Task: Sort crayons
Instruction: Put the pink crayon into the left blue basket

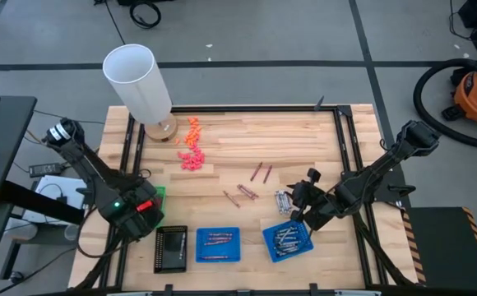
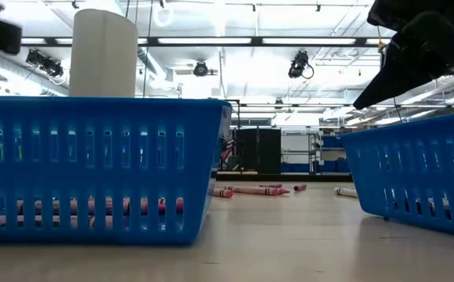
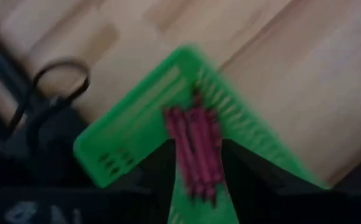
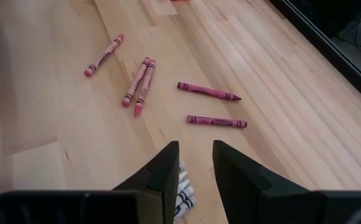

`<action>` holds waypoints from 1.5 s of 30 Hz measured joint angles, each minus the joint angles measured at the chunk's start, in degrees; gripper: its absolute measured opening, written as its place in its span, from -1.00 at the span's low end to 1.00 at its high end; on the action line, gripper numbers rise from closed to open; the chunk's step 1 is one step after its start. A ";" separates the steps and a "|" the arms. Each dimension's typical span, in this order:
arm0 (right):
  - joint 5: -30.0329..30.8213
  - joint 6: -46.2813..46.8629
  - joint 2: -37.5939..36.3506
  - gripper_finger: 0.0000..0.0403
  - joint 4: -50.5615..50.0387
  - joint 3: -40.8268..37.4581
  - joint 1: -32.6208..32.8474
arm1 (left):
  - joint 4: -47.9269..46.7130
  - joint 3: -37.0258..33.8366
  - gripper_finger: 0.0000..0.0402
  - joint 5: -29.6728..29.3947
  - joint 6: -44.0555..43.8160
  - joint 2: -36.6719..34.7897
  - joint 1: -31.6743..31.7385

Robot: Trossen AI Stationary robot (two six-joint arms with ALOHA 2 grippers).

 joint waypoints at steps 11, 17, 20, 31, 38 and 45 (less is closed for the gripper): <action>0.31 -0.84 0.00 -0.46 1.68 0.00 -0.23 | 15.43 3.20 -0.29 -10.31 33.86 4.42 16.29; 0.28 -2.40 -0.01 -0.46 3.94 0.00 -0.23 | 36.79 3.20 -0.29 -10.15 62.81 8.85 25.62; 0.21 -2.46 0.00 -0.46 4.07 0.00 -0.22 | 46.72 3.22 -0.29 -6.18 74.43 11.45 29.81; 0.42 -2.70 0.00 -0.46 4.94 0.00 0.03 | 72.38 3.24 -0.29 10.90 90.72 24.93 40.85; 3.17 -8.55 0.00 -0.46 15.62 -3.83 0.03 | 81.42 3.22 -0.29 18.59 93.69 30.81 43.85; 2.88 -15.50 0.02 -0.46 28.09 -8.66 -0.01 | 83.55 3.25 -0.29 21.33 97.86 34.22 45.39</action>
